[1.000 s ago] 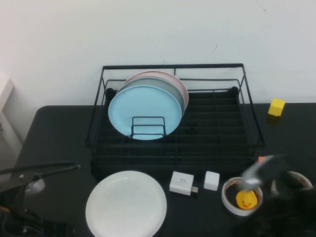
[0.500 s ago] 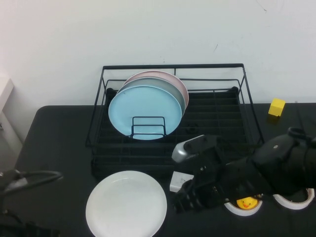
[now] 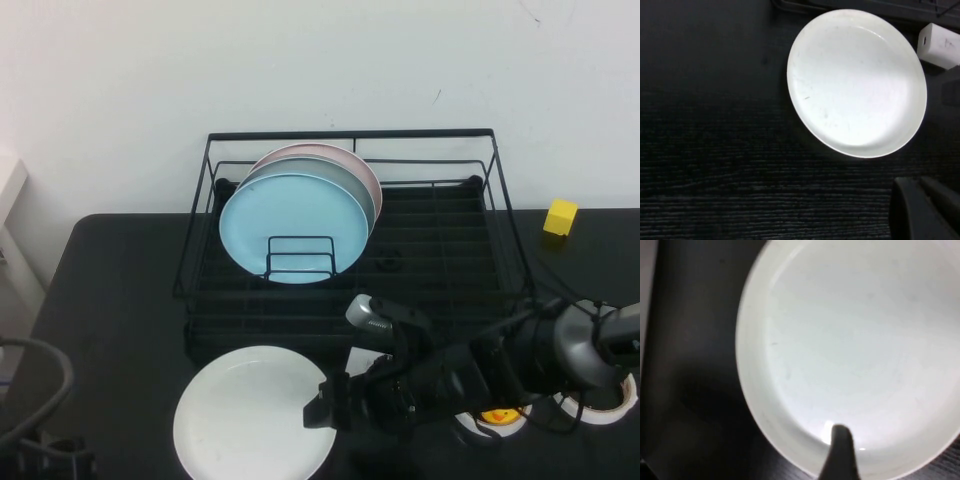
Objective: Place plate on rack
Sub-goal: Pick up the plate from the table
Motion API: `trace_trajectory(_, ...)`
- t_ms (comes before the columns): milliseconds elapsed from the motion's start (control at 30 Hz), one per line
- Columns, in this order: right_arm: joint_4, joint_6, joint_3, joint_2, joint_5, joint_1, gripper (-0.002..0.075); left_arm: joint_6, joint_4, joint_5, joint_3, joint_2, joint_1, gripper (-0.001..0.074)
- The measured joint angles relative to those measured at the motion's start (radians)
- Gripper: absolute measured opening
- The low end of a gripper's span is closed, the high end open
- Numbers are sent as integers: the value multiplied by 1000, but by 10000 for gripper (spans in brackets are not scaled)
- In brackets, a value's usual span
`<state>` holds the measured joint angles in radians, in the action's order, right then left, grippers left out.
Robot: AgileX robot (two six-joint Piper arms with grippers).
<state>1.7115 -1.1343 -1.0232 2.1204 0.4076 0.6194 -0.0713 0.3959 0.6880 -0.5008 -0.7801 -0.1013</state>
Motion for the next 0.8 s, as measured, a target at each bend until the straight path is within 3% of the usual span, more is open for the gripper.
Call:
trace_trajectory(700, 12, 241, -103, 162, 49, 0, 449, 16, 36, -25, 0, 0, 0, -1)
trace_trajectory(800, 12, 243, -106, 168, 51, 0, 411, 16, 37, -25, 0, 0, 0, -1)
